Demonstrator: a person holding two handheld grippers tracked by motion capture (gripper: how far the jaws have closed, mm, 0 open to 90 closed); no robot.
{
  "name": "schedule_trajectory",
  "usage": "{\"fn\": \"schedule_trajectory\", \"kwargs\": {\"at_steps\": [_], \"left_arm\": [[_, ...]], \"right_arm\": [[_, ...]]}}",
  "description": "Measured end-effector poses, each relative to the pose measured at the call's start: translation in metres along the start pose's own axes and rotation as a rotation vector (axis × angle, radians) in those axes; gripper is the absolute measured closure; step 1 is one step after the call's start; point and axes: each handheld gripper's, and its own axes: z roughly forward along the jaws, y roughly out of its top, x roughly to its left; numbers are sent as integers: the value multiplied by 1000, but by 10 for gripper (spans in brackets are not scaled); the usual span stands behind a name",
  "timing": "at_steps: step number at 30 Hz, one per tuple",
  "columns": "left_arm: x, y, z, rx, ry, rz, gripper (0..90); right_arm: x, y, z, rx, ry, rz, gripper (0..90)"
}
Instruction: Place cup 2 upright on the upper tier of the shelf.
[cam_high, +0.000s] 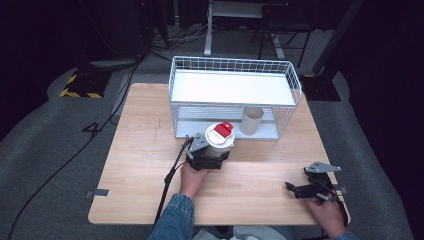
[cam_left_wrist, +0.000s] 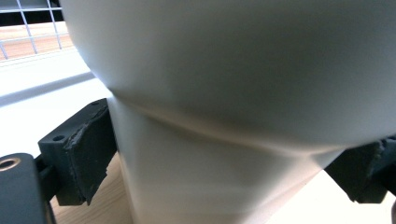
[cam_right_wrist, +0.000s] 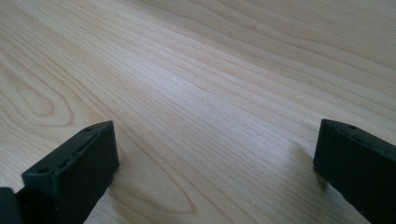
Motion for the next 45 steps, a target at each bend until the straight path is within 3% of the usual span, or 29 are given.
{"fn": "schedule_trajectory", "kwargs": {"at_steps": [26,38,45], "left_arm": [[-6,-1,-4,-2,62,52,99],[-13,0,-13,21,54,51,103],[-16,6,-24,7,47,42,104]], "right_arm": [[0,0,0,0,0,0,0],[0,0,0,0,0,0,0],[0,0,0,0,0,0,0]]}}
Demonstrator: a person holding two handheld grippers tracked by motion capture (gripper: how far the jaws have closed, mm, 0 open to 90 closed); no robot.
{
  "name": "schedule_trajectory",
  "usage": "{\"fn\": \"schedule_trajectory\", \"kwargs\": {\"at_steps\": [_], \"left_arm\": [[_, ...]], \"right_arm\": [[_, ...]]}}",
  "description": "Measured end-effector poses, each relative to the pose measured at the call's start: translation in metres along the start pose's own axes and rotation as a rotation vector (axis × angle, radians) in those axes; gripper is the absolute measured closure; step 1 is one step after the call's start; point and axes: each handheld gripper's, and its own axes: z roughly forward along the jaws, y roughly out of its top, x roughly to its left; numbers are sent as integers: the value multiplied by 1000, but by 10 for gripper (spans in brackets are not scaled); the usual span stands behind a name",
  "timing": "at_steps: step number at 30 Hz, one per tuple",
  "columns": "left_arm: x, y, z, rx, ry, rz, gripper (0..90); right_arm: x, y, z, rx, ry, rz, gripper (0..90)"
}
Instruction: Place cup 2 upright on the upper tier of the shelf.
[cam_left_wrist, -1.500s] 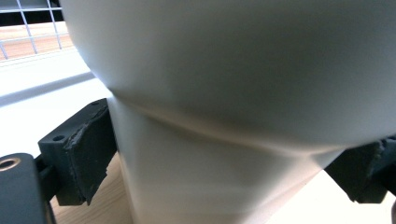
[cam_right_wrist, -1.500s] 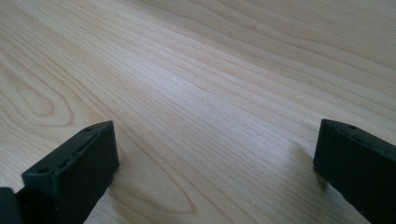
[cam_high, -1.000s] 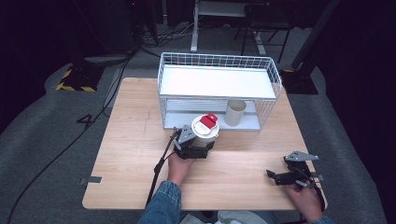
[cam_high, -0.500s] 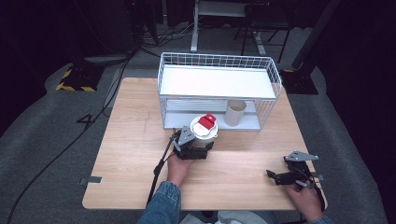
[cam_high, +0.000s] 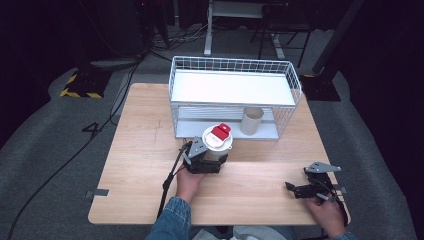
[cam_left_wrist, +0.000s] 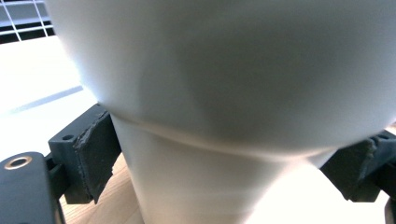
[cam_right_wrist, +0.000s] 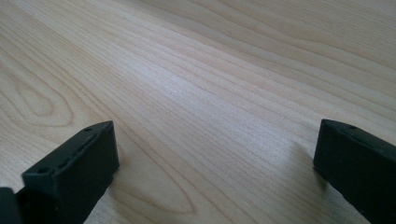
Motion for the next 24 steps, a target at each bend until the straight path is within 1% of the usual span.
{"fn": "schedule_trajectory", "kwargs": {"at_steps": [4,9,11,12,13,15,17,20,23,24], "left_arm": [[-2,6,-8,-15,-8,-22,104],[-6,17,-19,-25,-21,-24,104],[-8,22,-23,-30,-23,-18,104],[-8,24,-25,-30,-26,-7,104],[-10,26,-27,-35,-26,-9,104],[-11,31,-30,-32,-26,-10,104],[-13,35,-34,-15,-24,-19,104],[-13,41,-39,-11,-28,-13,104],[-14,47,-44,-4,-22,-20,104],[-14,49,-46,3,-22,-16,104]], "right_arm": [[0,0,0,0,0,0,1],[0,0,0,0,0,0,1],[0,0,0,0,0,0,1],[0,0,0,0,0,0,0],[0,0,0,0,0,0,0],[0,0,0,0,0,0,1],[0,0,0,0,0,0,0],[0,0,0,0,0,0,1],[0,0,0,0,0,0,0],[0,0,0,0,0,0,0]]}}
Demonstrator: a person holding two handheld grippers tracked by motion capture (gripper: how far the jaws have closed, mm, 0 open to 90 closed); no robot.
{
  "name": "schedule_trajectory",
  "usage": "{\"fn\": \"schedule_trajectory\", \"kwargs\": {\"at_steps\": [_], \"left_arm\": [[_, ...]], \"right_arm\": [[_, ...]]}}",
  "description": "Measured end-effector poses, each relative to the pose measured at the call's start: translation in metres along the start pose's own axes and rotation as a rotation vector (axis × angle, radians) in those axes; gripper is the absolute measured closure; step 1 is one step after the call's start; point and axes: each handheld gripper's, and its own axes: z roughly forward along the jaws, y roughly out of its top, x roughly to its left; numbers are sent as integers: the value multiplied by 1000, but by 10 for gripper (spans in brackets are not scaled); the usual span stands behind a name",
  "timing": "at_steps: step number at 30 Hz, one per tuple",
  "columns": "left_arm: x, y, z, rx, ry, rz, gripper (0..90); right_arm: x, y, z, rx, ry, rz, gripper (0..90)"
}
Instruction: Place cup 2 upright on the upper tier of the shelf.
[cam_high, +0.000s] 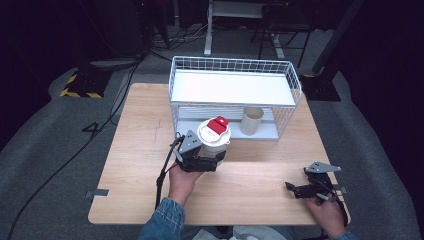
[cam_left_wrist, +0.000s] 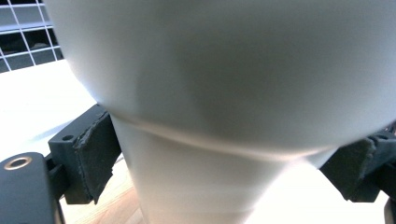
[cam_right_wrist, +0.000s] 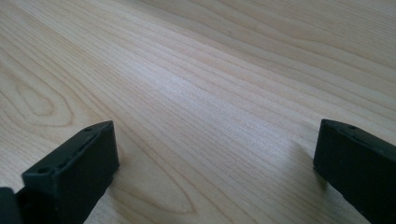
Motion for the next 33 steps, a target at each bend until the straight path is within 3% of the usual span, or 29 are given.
{"fn": "schedule_trajectory", "kwargs": {"at_steps": [10,17,25,33], "left_arm": [[1,22,-17,-8,1,-6,104],[4,44,-24,-10,1,15,104],[10,69,-28,-23,-28,8,104],[16,91,-29,-24,-28,2,104]], "right_arm": [[0,0,0,0,0,0,0],[0,0,0,0,0,0,0],[0,0,0,0,0,0,1],[0,0,0,0,-4,3,0]]}}
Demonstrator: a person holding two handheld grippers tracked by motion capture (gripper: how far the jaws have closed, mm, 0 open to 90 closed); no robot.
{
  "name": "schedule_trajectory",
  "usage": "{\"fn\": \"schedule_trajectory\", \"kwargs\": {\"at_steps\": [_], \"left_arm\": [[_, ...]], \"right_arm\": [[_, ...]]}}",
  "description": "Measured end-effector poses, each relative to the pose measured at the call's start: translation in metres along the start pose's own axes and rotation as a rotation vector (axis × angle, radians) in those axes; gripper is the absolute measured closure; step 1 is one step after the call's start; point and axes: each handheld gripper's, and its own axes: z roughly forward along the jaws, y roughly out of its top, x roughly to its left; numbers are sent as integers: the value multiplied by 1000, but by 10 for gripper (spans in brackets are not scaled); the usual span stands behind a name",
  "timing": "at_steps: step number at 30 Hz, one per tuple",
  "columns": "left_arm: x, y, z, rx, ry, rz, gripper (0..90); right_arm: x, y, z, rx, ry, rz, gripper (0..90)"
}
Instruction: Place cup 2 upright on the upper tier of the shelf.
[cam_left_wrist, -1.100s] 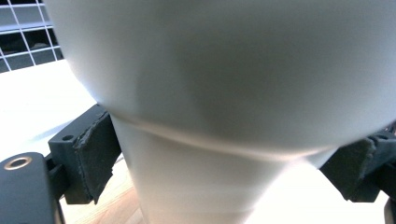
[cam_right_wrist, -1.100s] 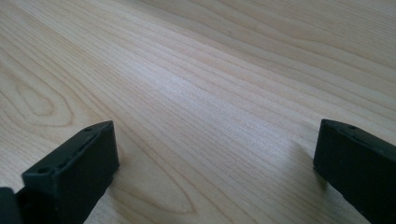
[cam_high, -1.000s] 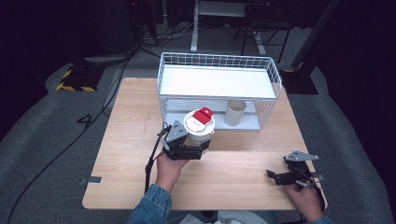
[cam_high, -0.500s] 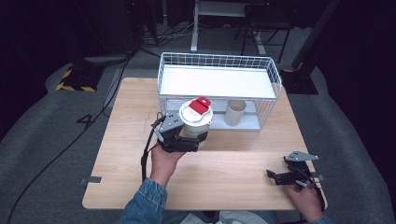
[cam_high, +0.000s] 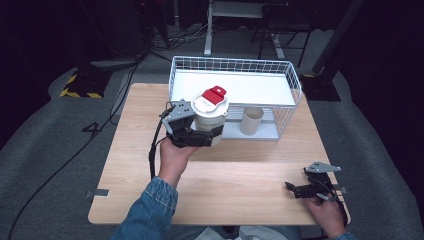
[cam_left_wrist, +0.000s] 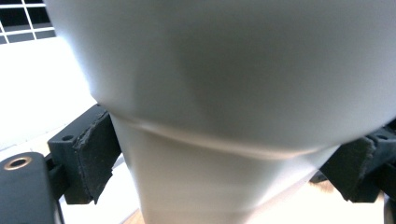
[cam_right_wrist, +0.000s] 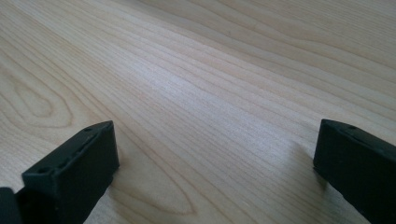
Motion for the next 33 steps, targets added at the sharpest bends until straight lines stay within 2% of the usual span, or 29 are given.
{"fn": "schedule_trajectory", "kwargs": {"at_steps": [9,15,25,28,33], "left_arm": [[7,27,4,-22,18,6,104],[6,46,8,-25,28,25,104],[10,66,23,-46,50,24,104],[14,72,29,-54,62,15,104],[20,82,38,-64,95,24,104]], "right_arm": [[0,0,0,0,0,0,1],[0,0,0,0,0,0,1],[0,0,0,0,0,0,1],[0,0,0,0,0,0,1],[0,0,0,0,0,0,0]]}}
